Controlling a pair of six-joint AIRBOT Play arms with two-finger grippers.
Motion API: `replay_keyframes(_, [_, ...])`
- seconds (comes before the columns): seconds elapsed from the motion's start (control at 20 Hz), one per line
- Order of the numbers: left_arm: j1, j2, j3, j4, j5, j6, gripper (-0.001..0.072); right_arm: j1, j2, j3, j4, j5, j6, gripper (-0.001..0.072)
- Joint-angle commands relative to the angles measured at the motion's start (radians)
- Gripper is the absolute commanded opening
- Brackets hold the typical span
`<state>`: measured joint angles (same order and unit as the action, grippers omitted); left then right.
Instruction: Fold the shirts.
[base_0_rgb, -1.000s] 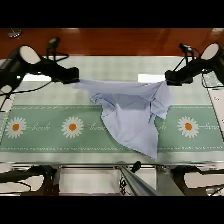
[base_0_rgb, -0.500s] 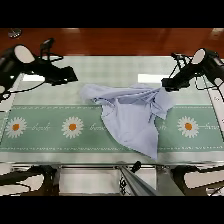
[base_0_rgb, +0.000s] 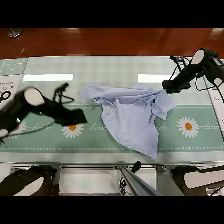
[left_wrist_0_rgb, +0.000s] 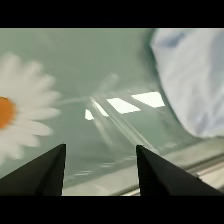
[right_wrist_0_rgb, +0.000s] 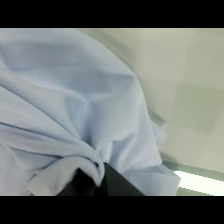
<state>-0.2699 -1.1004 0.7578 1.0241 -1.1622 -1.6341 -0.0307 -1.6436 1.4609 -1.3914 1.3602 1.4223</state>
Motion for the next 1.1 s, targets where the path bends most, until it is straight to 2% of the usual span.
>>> replay_keyframes(0.0, [-0.193, 0.047, -0.230, -0.232, 0.268, 0.002, 0.0530, 0.001, 0.000, 0.000, 0.002, 0.028, 0.000, 0.0027])
replay_keyframes(0.15, [-0.342, 0.006, -0.248, -0.321, 0.462, 0.002, 0.0619, 0.001, 0.000, 0.000, 0.002, 0.034, 0.000, 0.0027])
replay_keyframes(0.3, [-0.433, -0.074, -0.248, -0.443, 0.593, 0.006, 0.0631, 0.001, 0.000, 0.000, 0.002, 0.061, 0.000, 0.0027])
replay_keyframes(0.6, [-0.459, -0.188, -0.209, -0.697, 0.597, 0.252, 0.0630, 0.001, 0.000, 0.000, 0.002, 0.089, 0.001, 0.0028])
replay_keyframes(0.9, [-0.459, -0.295, -0.111, -0.715, 0.593, 0.266, 0.0611, 0.001, 0.000, 0.000, 0.001, 0.111, 0.002, 0.0028])
replay_keyframes(0.95, [-0.458, -0.325, -0.092, -0.715, 0.585, 0.265, 0.0589, 0.001, 0.000, 0.000, 0.001, 0.115, 0.002, 0.0028])
replay_keyframes(1.0, [-0.454, -0.352, -0.072, -0.715, 0.566, 0.266, 0.0384, 0.001, 0.000, 0.000, 0.000, 0.116, 0.002, 0.0028])
replay_keyframes(1.05, [-0.454, -0.377, -0.053, -0.715, 0.554, 0.266, 0.0248, 0.001, 0.000, 0.000, -0.003, 0.117, 0.003, 0.0028])
